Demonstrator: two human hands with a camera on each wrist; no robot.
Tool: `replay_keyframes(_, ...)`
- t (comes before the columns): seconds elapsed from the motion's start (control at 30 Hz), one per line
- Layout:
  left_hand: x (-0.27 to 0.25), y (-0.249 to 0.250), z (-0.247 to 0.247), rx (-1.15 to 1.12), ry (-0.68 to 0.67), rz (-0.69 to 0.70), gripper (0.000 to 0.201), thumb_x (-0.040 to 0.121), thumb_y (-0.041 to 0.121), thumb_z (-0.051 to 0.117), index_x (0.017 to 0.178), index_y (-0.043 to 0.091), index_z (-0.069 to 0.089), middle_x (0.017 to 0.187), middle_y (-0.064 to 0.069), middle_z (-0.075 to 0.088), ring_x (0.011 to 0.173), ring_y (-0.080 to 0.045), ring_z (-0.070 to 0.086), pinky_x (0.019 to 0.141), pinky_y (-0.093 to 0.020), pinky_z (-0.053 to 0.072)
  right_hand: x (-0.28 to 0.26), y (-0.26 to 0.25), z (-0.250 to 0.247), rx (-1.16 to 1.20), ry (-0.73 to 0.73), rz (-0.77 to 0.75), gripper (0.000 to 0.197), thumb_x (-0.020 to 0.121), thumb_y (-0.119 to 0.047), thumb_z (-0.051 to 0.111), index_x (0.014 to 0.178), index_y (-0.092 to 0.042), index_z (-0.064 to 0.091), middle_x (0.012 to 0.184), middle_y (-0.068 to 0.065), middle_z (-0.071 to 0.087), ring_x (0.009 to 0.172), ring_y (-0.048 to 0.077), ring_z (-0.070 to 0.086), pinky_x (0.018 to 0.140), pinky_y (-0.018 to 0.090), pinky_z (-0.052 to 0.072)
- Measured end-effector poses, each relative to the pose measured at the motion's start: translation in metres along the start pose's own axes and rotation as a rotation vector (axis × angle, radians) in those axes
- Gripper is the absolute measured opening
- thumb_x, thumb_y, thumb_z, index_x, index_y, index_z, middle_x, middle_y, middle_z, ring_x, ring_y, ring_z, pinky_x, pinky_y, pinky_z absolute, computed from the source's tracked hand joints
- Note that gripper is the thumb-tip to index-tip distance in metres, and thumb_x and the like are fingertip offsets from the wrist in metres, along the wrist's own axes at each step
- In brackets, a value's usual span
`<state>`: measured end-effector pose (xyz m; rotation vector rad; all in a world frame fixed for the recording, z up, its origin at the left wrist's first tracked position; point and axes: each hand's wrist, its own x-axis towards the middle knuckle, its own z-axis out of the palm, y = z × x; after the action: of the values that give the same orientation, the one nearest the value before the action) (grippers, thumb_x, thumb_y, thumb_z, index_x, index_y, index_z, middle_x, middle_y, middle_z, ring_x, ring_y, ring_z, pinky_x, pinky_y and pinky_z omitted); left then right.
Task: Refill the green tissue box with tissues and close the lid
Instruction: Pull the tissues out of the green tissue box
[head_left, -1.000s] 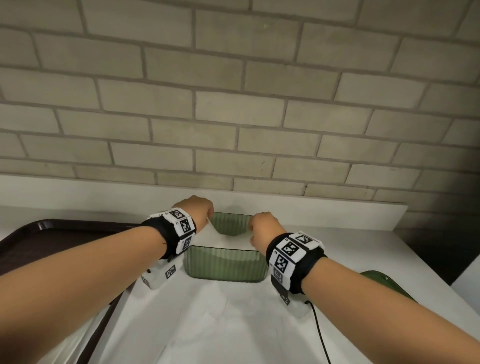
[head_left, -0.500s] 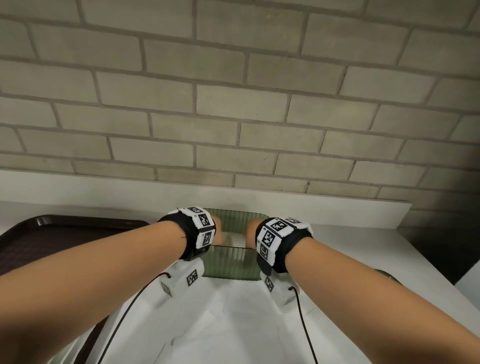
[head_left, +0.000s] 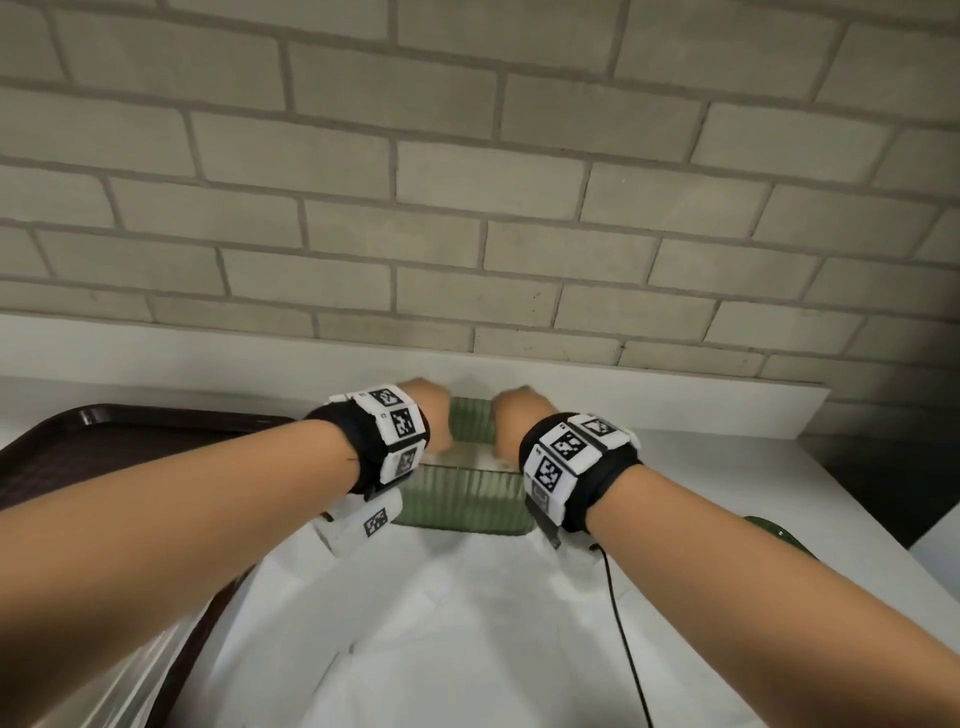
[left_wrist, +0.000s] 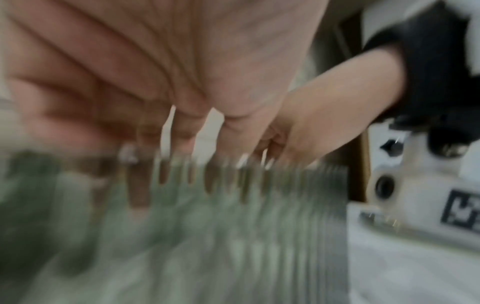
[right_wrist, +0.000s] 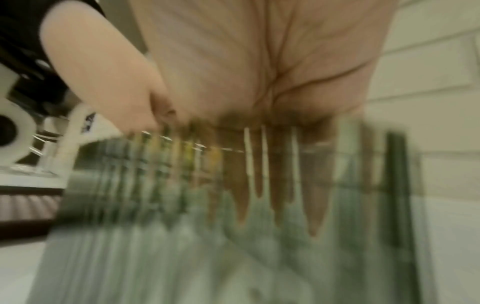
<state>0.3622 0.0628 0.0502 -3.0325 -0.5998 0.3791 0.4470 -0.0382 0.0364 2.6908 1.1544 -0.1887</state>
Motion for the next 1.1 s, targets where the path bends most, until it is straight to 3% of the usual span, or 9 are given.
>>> replay_keyframes(0.1, -0.026, 0.000, -0.009, -0.227, 0.232, 0.048, 0.023, 0.086, 0.032, 0.056, 0.101, 0.015, 0.063, 0.095, -0.003, 0.063, 0.093, -0.023, 0.059, 0.079, -0.027, 0.047, -0.033, 0.004, -0.013, 0.273, 0.281, -0.085, 0.011, 0.085, -0.020, 0.060, 0.090, -0.010, 0.063, 0.103, 0.011, 0.062, 0.095, 0.029, 0.061, 0.078, 0.030, 0.050)
replay_keyframes(0.2, -0.066, -0.002, 0.000, -0.288, 0.173, 0.142, 0.014, 0.084, 0.031, 0.061, 0.093, 0.021, 0.065, 0.075, 0.012, 0.054, 0.083, -0.015, 0.054, 0.075, -0.021, 0.040, -0.063, 0.011, -0.010, 0.424, 0.206, -0.149, 0.029, 0.082, -0.031, 0.066, 0.061, -0.020, 0.048, 0.071, -0.003, 0.054, 0.072, 0.018, 0.053, 0.064, 0.025, 0.042)
replay_keyframes(0.33, -0.097, -0.006, 0.041, -0.350, -0.163, 0.236, 0.033, 0.075, 0.040, 0.073, 0.102, 0.024, 0.064, 0.088, 0.015, 0.059, 0.088, -0.008, 0.055, 0.083, -0.022, 0.043, -0.102, 0.012, 0.001, 0.301, -0.198, -0.329, 0.019, 0.076, -0.034, 0.074, 0.082, -0.022, 0.061, 0.069, -0.011, 0.052, 0.058, 0.003, 0.048, 0.055, 0.020, 0.039)
replay_keyframes(0.43, -0.110, -0.007, 0.072, -0.293, -0.255, 0.206, 0.057, 0.066, 0.054, 0.075, 0.113, 0.029, 0.056, 0.107, 0.015, 0.055, 0.099, -0.007, 0.054, 0.091, -0.022, 0.045, -0.119, 0.010, 0.026, 0.211, -0.359, -0.354, 0.039, 0.069, -0.041, 0.079, 0.099, -0.025, 0.060, 0.087, -0.011, 0.054, 0.076, 0.007, 0.051, 0.067, 0.024, 0.044)
replay_keyframes(0.53, -0.115, -0.006, 0.088, -0.274, -0.291, 0.168, 0.062, 0.064, 0.057, 0.075, 0.116, 0.030, 0.051, 0.106, 0.015, 0.053, 0.100, -0.008, 0.052, 0.093, -0.028, 0.046, -0.129, 0.016, 0.045, 0.209, -0.372, -0.306, 0.050, 0.067, -0.038, 0.081, 0.110, -0.026, 0.058, 0.098, -0.009, 0.054, 0.088, 0.013, 0.054, 0.077, 0.027, 0.047)
replay_keyframes(0.7, -0.118, -0.003, 0.099, -0.232, -0.264, 0.179, 0.048, 0.063, 0.056, 0.074, 0.096, 0.032, 0.049, 0.088, 0.016, 0.048, 0.087, -0.010, 0.051, 0.086, -0.029, 0.049, -0.137, 0.046, 0.058, 0.279, -0.373, -0.240, 0.046, 0.064, -0.025, 0.084, 0.103, -0.024, 0.059, 0.094, -0.008, 0.056, 0.081, 0.010, 0.051, 0.077, 0.027, 0.049)
replay_keyframes(0.83, -0.117, -0.001, 0.097, -0.218, -0.203, 0.214, 0.035, 0.068, 0.050, 0.074, 0.080, 0.032, 0.046, 0.086, 0.015, 0.048, 0.083, -0.009, 0.048, 0.081, -0.025, 0.045, -0.145, 0.074, 0.069, 0.194, -0.404, -0.231, 0.047, 0.065, -0.027, 0.083, 0.105, -0.024, 0.058, 0.104, -0.006, 0.055, 0.091, 0.011, 0.049, 0.078, 0.024, 0.043)
replay_keyframes(0.93, -0.118, -0.001, 0.095, -0.201, -0.113, 0.228, 0.034, 0.071, 0.047, 0.072, 0.068, 0.033, 0.041, 0.083, 0.017, 0.045, 0.086, -0.008, 0.048, 0.079, -0.021, 0.043, -0.151, 0.084, 0.082, 0.142, -0.374, -0.225, 0.051, 0.063, -0.035, 0.082, 0.104, -0.030, 0.053, 0.097, -0.013, 0.042, 0.090, 0.011, 0.043, 0.077, 0.023, 0.040)
replay_keyframes(1.1, -0.119, -0.007, 0.084, -0.261, -0.014, 0.219, 0.028, 0.074, 0.041, 0.073, 0.063, 0.032, 0.049, 0.073, 0.017, 0.052, 0.079, -0.003, 0.054, 0.060, -0.008, 0.035, -0.154, 0.091, 0.092, 0.140, -0.304, -0.196, 0.059, 0.059, -0.045, 0.082, 0.105, -0.038, 0.046, 0.097, -0.015, 0.040, 0.092, 0.013, 0.046, 0.085, 0.031, 0.046)
